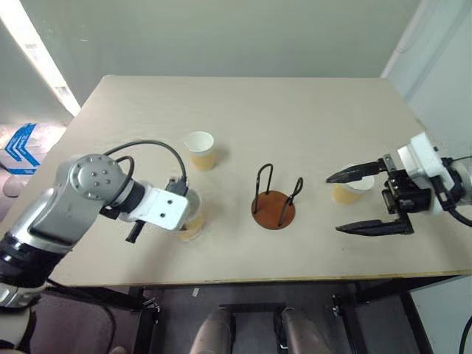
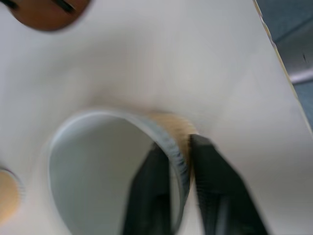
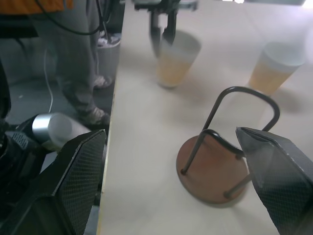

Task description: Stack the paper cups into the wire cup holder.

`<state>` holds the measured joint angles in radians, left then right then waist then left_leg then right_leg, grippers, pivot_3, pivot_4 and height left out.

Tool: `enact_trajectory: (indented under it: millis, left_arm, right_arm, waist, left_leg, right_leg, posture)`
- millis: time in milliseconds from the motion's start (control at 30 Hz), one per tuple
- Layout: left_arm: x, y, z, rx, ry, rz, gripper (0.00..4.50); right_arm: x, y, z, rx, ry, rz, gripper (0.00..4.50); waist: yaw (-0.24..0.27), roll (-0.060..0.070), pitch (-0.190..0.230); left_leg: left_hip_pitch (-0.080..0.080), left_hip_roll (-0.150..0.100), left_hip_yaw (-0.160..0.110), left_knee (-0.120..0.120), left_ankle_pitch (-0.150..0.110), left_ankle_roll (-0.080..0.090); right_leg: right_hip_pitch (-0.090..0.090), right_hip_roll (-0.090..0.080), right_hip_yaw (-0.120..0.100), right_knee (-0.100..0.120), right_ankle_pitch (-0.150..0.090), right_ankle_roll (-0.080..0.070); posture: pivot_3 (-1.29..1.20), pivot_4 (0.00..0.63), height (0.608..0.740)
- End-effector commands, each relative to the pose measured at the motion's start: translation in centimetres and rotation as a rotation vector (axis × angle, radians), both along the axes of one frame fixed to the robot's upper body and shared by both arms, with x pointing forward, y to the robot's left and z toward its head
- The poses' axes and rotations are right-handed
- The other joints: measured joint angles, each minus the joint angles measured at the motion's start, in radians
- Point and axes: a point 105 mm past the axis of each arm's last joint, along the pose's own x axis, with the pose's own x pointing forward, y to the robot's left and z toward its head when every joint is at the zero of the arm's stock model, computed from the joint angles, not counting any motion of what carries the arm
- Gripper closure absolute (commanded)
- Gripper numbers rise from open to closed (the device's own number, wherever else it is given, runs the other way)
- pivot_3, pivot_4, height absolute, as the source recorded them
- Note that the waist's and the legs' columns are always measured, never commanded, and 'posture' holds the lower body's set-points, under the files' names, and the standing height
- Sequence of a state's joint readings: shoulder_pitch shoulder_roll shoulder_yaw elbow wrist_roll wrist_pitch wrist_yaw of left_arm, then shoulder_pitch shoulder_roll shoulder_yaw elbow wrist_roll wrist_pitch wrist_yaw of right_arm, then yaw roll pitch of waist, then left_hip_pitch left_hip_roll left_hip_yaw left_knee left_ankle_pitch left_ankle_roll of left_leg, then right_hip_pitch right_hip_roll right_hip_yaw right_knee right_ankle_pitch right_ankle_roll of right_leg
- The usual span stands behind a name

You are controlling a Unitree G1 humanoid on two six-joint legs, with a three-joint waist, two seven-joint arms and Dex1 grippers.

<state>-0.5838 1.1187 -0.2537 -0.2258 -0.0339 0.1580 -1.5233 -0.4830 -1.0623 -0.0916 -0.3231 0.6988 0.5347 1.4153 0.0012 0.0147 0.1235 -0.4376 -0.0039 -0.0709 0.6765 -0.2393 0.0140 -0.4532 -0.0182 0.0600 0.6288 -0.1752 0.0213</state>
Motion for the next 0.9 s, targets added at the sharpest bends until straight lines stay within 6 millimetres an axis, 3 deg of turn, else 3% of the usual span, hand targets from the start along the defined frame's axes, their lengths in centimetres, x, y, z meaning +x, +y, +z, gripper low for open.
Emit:
enact_trajectory:
  millis: [33,200,300,567,900]
  left_arm:
    - [0.2,0.1,1.5,-0.034,-0.02,0.004,4.47]
    - [0.1,0.2,1.8,-0.055,0.002,0.0,4.47]
    - [0.6,-0.3,3.5,-0.112,-0.004,-0.001,4.47]
    - [2.6,-4.2,9.8,-0.312,-0.009,-0.066,4.47]
    - [4.6,-10.2,12.7,-0.359,0.015,-0.259,4.47]
  right_arm:
    - [0.0,0.6,0.7,0.007,-0.032,0.027,0.0]
    - [0.5,1.2,1.0,0.032,-0.044,0.035,0.0]
    - [1.5,1.3,1.5,0.049,-0.055,0.002,0.0]
    - [3.1,0.6,2.7,0.099,-0.003,-0.121,0.0]
    - [1.5,-0.7,2.2,0.05,0.046,-0.19,0.0]
  waist:
    - [0.0,0.0,0.0]
    - [0.0,0.0,0.0]
    - [0.0,0.0,0.0]
    - [0.005,0.0,0.0]
    - [0.011,0.0,0.001]
  left_leg:
    - [0.0,0.0,0.0,0.0,0.0,0.0]
    - [0.0,0.001,-0.001,0.0,0.0,0.0]
    - [0.0,0.0,0.0,0.001,0.0,0.0]
    - [0.0,0.0,-0.001,0.004,0.002,0.002]
    - [-0.003,0.0,0.0,0.003,0.001,0.004]
  right_leg:
    - [0.0,0.0,0.0,0.0,0.0,0.0]
    - [0.0,0.0,-0.001,0.0,0.0,0.0]
    - [0.0,0.0,0.0,0.0,0.0,0.001]
    - [0.003,0.0,-0.001,-0.001,0.002,0.001]
    - [0.003,-0.001,-0.002,-0.004,0.004,0.009]
  posture:
    - [0.0,0.15,0.74]
    - [0.0,0.15,0.74]
    - [0.0,0.15,0.74]
    - [0.0,0.15,0.74]
    - [0.0,0.15,0.74]
